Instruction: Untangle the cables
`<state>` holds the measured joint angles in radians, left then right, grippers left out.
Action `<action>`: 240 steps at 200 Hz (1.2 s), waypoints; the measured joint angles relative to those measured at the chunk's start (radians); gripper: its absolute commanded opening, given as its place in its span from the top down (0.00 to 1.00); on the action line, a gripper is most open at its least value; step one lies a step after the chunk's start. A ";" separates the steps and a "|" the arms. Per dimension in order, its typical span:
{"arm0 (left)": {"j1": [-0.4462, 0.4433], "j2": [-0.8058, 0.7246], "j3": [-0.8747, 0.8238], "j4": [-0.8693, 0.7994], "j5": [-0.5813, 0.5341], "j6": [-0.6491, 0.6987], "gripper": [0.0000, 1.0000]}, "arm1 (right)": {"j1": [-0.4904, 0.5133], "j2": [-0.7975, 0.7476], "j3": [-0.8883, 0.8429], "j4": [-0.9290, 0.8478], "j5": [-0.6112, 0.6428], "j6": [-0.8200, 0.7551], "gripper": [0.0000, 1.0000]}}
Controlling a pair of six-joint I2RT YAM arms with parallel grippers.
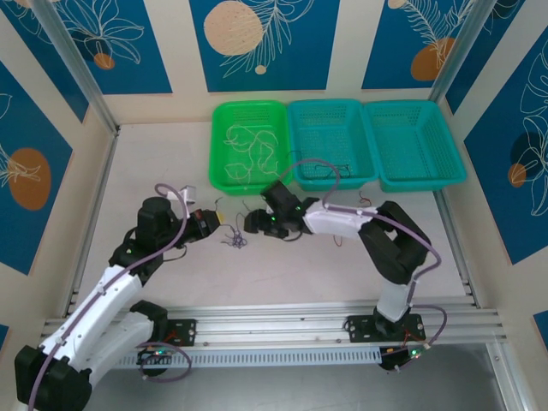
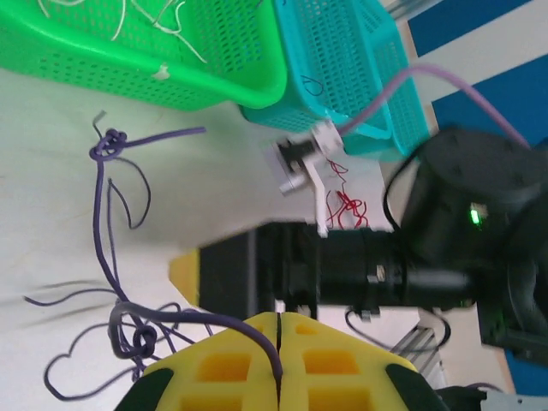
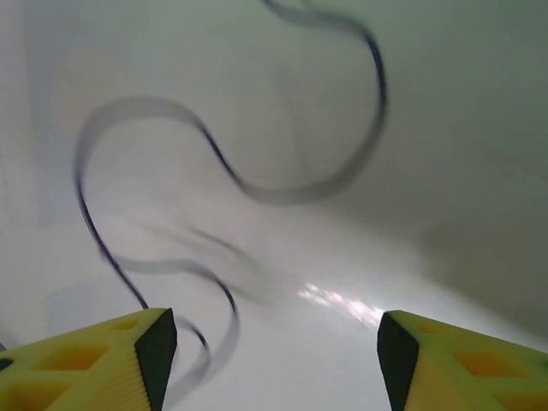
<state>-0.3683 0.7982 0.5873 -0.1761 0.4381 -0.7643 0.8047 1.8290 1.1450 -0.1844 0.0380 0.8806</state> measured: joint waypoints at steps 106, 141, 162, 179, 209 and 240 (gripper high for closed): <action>0.000 -0.077 -0.106 -0.058 -0.001 0.016 1.00 | 0.105 0.275 0.373 -0.259 -0.018 0.134 0.52; 0.000 -0.124 -0.106 -0.111 -0.053 0.019 1.00 | 0.112 0.301 0.407 -0.343 0.054 0.141 0.71; 0.002 -0.163 -0.106 -0.153 -0.101 0.035 1.00 | 0.108 0.301 0.397 -0.379 0.088 0.127 0.86; 0.002 -0.183 -0.103 -0.179 -0.145 0.042 1.00 | 0.105 0.289 0.375 -0.388 0.117 0.114 0.97; 0.008 -0.193 -0.085 -0.266 -0.273 0.039 1.00 | 0.059 0.174 0.214 -0.356 0.163 0.118 1.00; 0.037 -0.179 -0.010 -0.414 -0.445 0.053 1.00 | -0.126 -0.081 -0.071 -0.332 0.226 0.153 1.00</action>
<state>-0.3313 0.6193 0.5777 -0.5903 -0.0067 -0.7109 0.6792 1.7477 1.0740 -0.5163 0.2642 1.0340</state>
